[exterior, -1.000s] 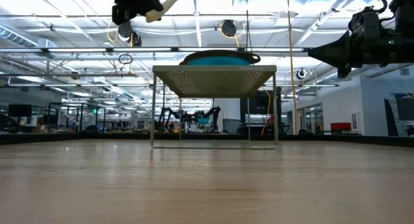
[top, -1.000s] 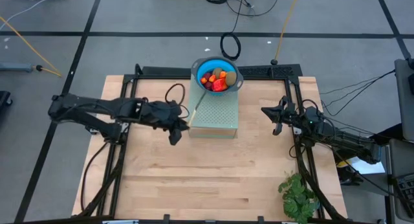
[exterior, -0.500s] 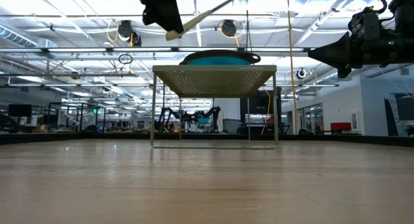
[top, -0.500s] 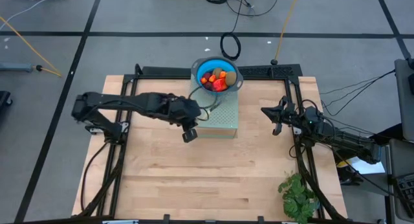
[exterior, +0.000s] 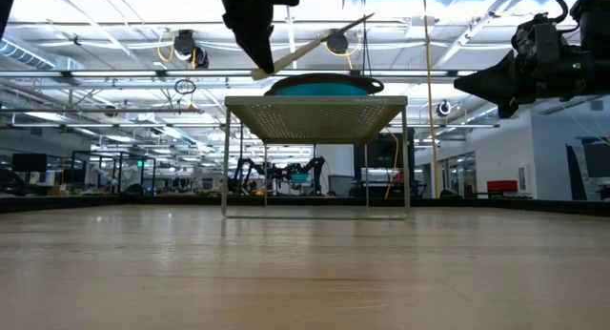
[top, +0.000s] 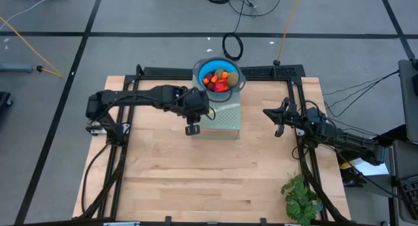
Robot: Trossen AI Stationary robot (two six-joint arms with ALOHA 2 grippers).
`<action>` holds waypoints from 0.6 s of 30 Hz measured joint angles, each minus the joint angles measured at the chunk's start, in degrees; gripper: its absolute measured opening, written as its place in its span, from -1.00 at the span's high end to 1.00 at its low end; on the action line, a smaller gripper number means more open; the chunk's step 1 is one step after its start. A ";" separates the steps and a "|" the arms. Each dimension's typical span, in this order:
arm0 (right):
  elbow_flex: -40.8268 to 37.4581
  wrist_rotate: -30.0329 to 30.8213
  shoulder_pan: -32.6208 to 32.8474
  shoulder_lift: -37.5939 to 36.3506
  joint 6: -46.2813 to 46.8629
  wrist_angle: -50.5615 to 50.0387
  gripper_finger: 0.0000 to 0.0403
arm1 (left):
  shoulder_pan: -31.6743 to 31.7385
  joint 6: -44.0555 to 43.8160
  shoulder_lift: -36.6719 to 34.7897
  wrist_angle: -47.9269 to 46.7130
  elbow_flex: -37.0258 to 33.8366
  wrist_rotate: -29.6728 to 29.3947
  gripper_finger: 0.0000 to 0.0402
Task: Pick & Place Fruit
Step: Put the yellow knife on the shelf
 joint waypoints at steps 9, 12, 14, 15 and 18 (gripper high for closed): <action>0.02 0.01 -0.02 0.02 0.02 -1.81 1.00 | 3.17 5.10 0.12 -0.78 0.02 -0.17 0.68; 0.00 0.02 -0.01 0.02 0.02 -1.79 1.00 | 3.29 6.28 0.12 -1.49 0.02 -0.17 0.68; 0.00 0.02 0.00 0.02 0.02 -1.79 1.00 | 3.26 6.56 0.12 -1.57 0.02 -0.16 0.68; 0.02 0.02 -0.02 0.02 0.02 -1.79 1.00 | 3.26 6.59 0.12 -1.59 0.02 -0.15 0.68; 0.00 0.02 -0.01 0.02 0.02 -1.79 1.00 | 3.37 7.34 0.12 -2.31 0.02 -0.21 0.68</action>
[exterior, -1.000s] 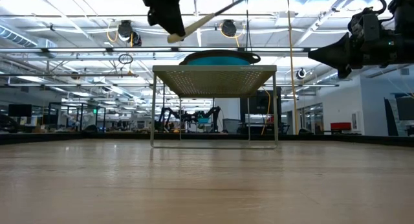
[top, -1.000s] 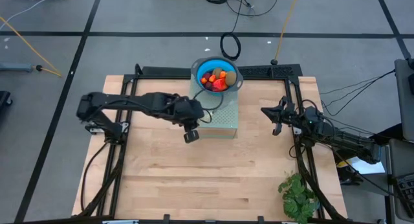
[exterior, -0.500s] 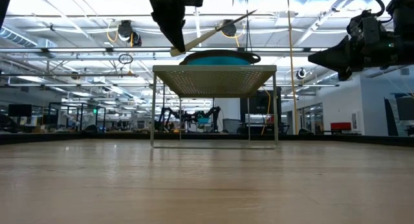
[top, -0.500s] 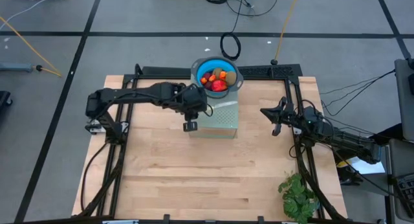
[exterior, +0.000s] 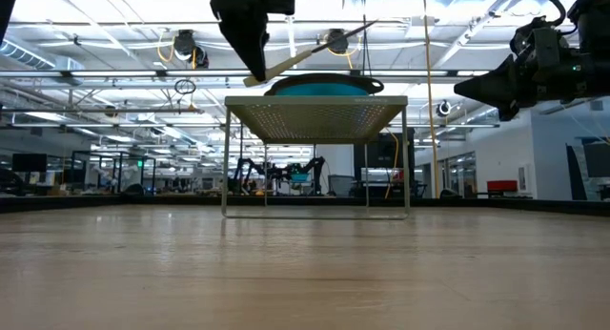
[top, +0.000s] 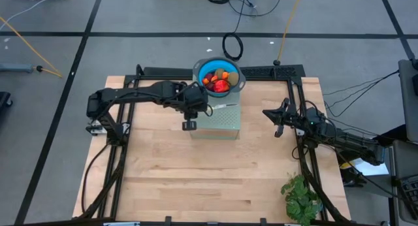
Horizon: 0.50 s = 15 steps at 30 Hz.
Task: Pick & Place Fruit
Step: Put the yellow knife on the shelf
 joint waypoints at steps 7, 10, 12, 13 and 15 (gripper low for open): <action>0.00 -0.02 -0.01 0.00 0.00 0.00 1.00 | 0.00 0.11 0.86 -1.57 0.07 -0.09 0.68; 0.02 -0.02 -0.01 0.00 0.41 0.02 1.00 | 0.00 0.17 2.71 -3.05 0.07 -0.08 0.68; 0.01 0.00 0.00 -0.01 0.44 0.02 1.00 | 0.00 -0.36 3.98 -4.14 0.07 -0.08 0.68; 0.00 0.00 -0.01 0.00 0.44 -0.07 1.00 | 0.00 -1.10 4.23 -4.59 0.07 -0.06 0.68; 0.00 0.00 -0.01 0.02 0.44 -0.21 1.00 | 0.27 -2.11 4.26 -5.72 0.16 -0.04 0.68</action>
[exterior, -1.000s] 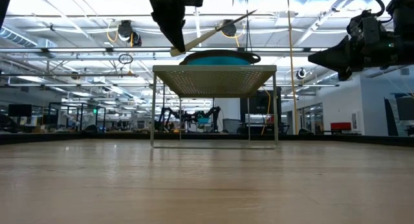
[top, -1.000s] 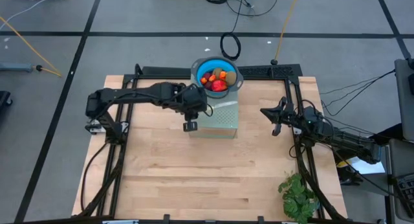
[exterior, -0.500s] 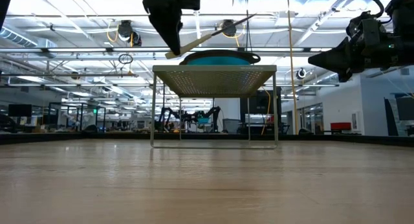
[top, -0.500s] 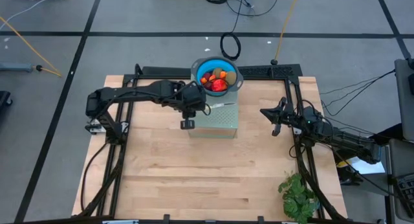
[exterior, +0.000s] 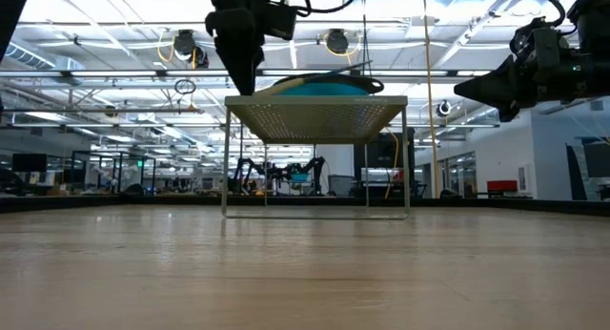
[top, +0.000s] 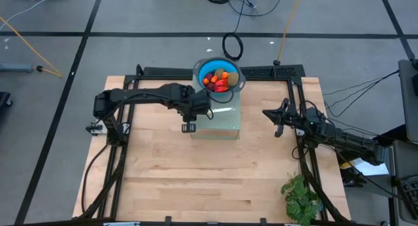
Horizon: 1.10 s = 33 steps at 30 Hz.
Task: Pick & Place Fruit
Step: Put the yellow knife on the shelf
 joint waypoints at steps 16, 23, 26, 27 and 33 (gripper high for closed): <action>0.02 -0.02 0.00 0.02 0.30 -1.10 1.00 | 0.03 2.15 8.31 -9.54 11.76 -2.03 0.68; 0.00 -0.02 0.01 0.02 0.08 -1.08 1.00 | 0.81 2.77 11.98 -13.41 20.04 -4.09 0.68; 0.01 -0.02 0.01 0.02 0.02 -1.09 1.00 | 0.91 4.14 12.48 -14.06 21.04 -4.09 0.68; 0.01 -0.01 0.02 0.02 0.01 -1.09 1.00 | 0.91 4.45 12.55 -14.04 21.04 -4.08 0.68; 0.01 -0.02 0.02 0.02 0.00 -1.26 1.00 | 0.74 5.09 13.40 -14.41 21.08 -4.05 0.68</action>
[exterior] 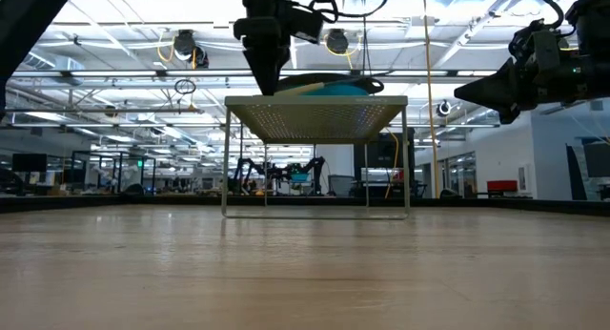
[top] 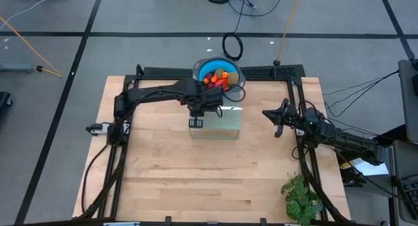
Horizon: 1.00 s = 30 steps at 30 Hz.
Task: Pick & Place Fruit
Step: Put the yellow knife on the shelf
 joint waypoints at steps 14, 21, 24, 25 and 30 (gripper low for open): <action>-0.01 0.00 -0.02 0.00 0.00 -0.66 1.00 | 0.48 -0.04 0.94 -1.11 0.00 0.03 0.65; -0.01 0.00 -0.02 -0.01 0.00 -0.66 1.00 | 0.39 -1.12 1.33 -2.08 -0.07 0.10 0.60; 0.00 0.00 0.00 0.00 0.00 -0.66 1.00 | 0.43 -1.04 1.72 -2.49 -0.07 0.10 0.61; 0.01 0.00 -0.02 0.00 0.00 -0.66 1.00 | 0.41 -0.69 1.81 -2.60 -0.07 0.09 0.61; -0.01 0.00 -0.02 0.00 0.00 -0.66 1.00 | 0.35 0.39 2.03 -2.40 -0.07 0.04 0.58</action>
